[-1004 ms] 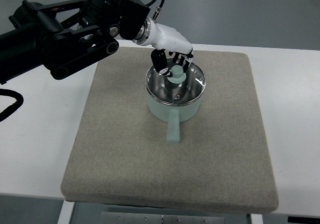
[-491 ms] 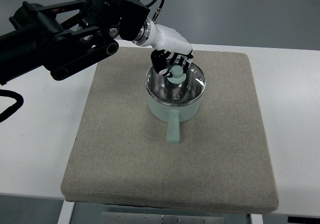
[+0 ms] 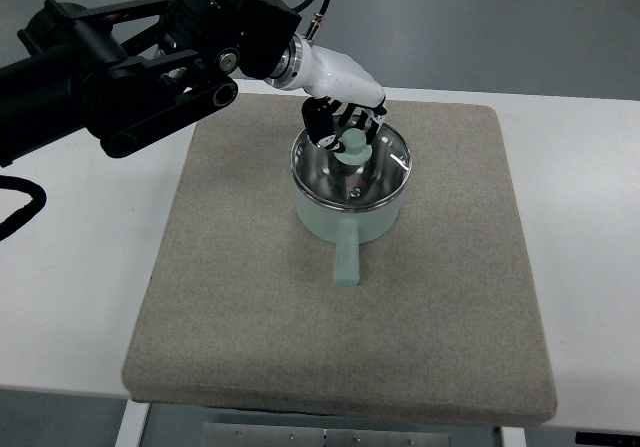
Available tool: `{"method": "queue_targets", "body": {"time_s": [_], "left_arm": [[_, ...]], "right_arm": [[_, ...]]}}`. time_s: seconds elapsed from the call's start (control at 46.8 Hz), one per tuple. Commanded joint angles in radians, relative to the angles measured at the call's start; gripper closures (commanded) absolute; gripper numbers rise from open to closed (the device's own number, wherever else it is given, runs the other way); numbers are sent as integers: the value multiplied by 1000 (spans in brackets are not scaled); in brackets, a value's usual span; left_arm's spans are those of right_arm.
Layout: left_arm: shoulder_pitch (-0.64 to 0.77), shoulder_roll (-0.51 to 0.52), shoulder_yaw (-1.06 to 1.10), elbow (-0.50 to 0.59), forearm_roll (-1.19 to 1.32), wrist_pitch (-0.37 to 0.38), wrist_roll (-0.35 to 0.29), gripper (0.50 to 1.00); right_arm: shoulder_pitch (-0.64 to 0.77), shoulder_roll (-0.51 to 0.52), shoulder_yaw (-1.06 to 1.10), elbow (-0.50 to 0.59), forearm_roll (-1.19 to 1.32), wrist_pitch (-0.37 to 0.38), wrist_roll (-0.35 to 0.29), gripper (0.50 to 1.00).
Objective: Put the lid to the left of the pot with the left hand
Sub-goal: 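Lift the glass lid off the pot with the left hand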
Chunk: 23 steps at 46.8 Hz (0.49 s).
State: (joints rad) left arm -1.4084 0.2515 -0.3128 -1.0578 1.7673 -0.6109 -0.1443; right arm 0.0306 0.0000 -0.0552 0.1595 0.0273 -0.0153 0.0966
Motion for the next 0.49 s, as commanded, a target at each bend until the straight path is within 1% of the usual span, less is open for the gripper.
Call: {"method": "queue_targets", "body": {"time_s": [0.0,0.299,0.47], "left_arm": [[-11,2,-2,-8,-2,0,0,1000],[-29,11,-8,-10,-5,0,0,1000],[-34,58,-12,-30,-6,0,0,1000]], "right_arm": [[0,0,2,0,0,0,0,576],[0,0,0,0,0,0,0,576],[0,0,0,0,-1,0,0,576]]}}
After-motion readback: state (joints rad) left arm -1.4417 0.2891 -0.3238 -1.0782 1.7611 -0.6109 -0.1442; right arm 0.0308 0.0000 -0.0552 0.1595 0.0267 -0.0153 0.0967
